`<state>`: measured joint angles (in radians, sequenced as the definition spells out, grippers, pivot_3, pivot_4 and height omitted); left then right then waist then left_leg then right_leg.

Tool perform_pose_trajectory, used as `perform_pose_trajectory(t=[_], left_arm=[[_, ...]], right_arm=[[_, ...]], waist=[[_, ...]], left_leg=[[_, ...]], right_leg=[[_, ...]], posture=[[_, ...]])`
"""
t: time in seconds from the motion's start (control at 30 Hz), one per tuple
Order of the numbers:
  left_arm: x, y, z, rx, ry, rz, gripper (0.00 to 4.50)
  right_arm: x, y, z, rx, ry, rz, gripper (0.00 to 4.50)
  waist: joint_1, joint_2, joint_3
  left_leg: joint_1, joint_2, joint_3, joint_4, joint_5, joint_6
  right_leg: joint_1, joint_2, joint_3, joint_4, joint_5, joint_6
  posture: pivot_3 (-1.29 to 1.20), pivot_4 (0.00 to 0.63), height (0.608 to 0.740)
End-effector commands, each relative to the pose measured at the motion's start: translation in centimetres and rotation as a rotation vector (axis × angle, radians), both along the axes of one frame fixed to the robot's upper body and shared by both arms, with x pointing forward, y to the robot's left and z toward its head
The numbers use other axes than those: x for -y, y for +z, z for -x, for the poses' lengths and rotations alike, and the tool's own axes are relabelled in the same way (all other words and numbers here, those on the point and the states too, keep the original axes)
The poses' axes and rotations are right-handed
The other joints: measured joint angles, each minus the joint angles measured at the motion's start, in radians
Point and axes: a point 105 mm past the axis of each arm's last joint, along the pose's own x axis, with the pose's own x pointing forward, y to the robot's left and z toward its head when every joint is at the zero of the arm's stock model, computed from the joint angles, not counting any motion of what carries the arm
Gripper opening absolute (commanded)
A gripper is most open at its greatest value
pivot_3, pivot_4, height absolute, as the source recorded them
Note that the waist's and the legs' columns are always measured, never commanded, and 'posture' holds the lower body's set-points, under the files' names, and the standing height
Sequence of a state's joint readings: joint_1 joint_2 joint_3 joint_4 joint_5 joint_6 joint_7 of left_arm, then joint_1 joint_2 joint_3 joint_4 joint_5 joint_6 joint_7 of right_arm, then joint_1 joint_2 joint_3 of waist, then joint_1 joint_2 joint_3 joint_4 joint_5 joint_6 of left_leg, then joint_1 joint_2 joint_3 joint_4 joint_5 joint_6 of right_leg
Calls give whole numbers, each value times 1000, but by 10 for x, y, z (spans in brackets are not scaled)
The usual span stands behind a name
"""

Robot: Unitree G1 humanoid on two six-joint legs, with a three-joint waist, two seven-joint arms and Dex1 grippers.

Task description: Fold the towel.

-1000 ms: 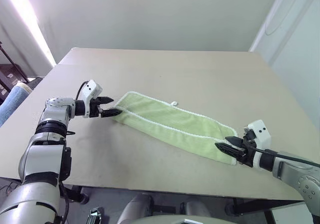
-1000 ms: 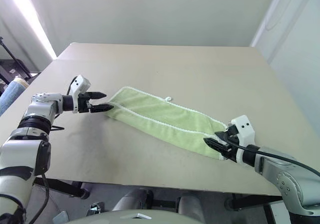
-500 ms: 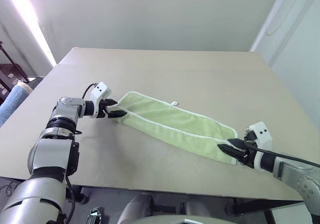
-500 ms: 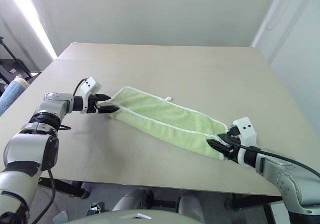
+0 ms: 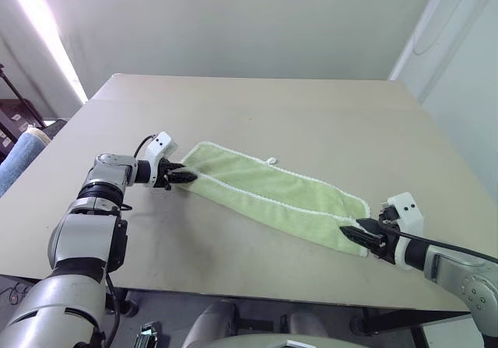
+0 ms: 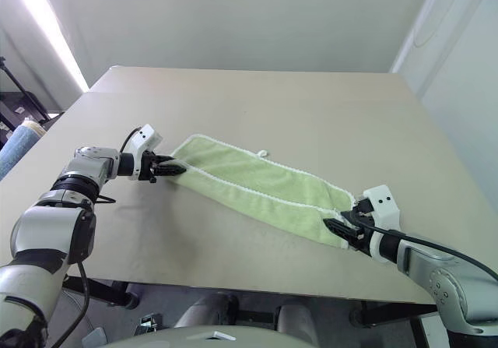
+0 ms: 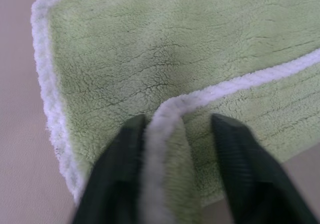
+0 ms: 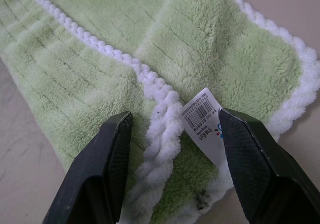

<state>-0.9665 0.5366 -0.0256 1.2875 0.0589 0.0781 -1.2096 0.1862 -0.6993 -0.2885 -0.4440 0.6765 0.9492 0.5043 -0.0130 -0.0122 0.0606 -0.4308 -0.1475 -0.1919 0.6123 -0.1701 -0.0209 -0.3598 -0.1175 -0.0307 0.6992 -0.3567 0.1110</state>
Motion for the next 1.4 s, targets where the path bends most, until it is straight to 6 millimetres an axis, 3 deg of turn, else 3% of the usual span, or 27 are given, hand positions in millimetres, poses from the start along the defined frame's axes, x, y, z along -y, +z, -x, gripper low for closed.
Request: perform_pose_trajectory(t=[0.03, 0.4, 0.43, 0.6, 0.67, 0.7, 1.03, 1.13, 1.27, 1.4], left_arm=[[-2, 18, -6, 55, -29, -30, 1513], [-5, 21, -4, 56, -32, -6, 1513], [-5, 22, -4, 56, -36, -3, 1456], [-2, 23, -3, 46, -48, 24, 0], [-3, 23, -3, 49, -49, 23, 0], [-3, 24, -3, 54, -48, 17, 0], [-11, 32, -5, 86, -31, 10, 0], [-15, 43, -9, 127, -2, 43, 0], [-17, 79, -21, 216, 69, 171, 0], [-15, 80, -20, 208, 51, 171, 0]], right_arm=[[0, 5, -2, 27, -2, 3, 2830], [-1, 7, -5, 37, 10, 0, 2830], [-2, 7, -4, 40, 15, 0, 2480], [-2, 8, -4, 44, 17, 1, 896], [-2, 8, -4, 45, 20, 1, 138], [-3, 9, -4, 46, 21, 1, 26], [-2, 20, -5, 86, 26, 11, 26], [-4, 36, -7, 144, 37, -10, 26], [-1, 85, -19, 327, 20, -96, 26], [2, 94, -24, 345, 14, -100, 26]], waist=[[0, 0, 0], [0, 0, 0], [0, 0, 0], [0, 0, 0], [0, 0, 0], [0, 0, 0], [0, 0, 0], [0, 0, 0], [0, -1, 1], [-1, -3, -1]], left_leg=[[0, 0, 0, 0, 0, 0], [0, 0, 0, 0, 0, 0], [0, 0, 0, 0, 0, 0], [0, 0, 0, 0, 0, 0], [0, 0, 0, 0, 0, 0], [0, 0, 0, 0, 0, 0], [0, 0, 0, 0, 0, 0], [0, 0, 0, 0, 0, 0], [-1, 0, 0, 1, 0, 0], [-1, 0, 0, 1, 0, 0]], right_leg=[[0, 0, 0, 0, 0, 0], [0, 0, 0, 0, 0, 0], [0, 0, 0, 0, 0, 0], [0, 0, 0, 0, 0, 0], [0, 0, 0, 0, 0, 0], [0, 0, 0, 0, 0, 0], [0, 0, 0, 0, 0, 0], [0, 0, 0, 0, 0, 0], [0, 0, 0, 0, 1, 1], [0, 0, 0, 0, 1, 2]], posture=[[0, 0, 692], [0, 0, 692], [0, 0, 692], [0, 0, 692], [0, 0, 692], [0, 0, 692], [0, 0, 692], [0, 0, 692], [0, 0, 692], [0, 0, 692]])
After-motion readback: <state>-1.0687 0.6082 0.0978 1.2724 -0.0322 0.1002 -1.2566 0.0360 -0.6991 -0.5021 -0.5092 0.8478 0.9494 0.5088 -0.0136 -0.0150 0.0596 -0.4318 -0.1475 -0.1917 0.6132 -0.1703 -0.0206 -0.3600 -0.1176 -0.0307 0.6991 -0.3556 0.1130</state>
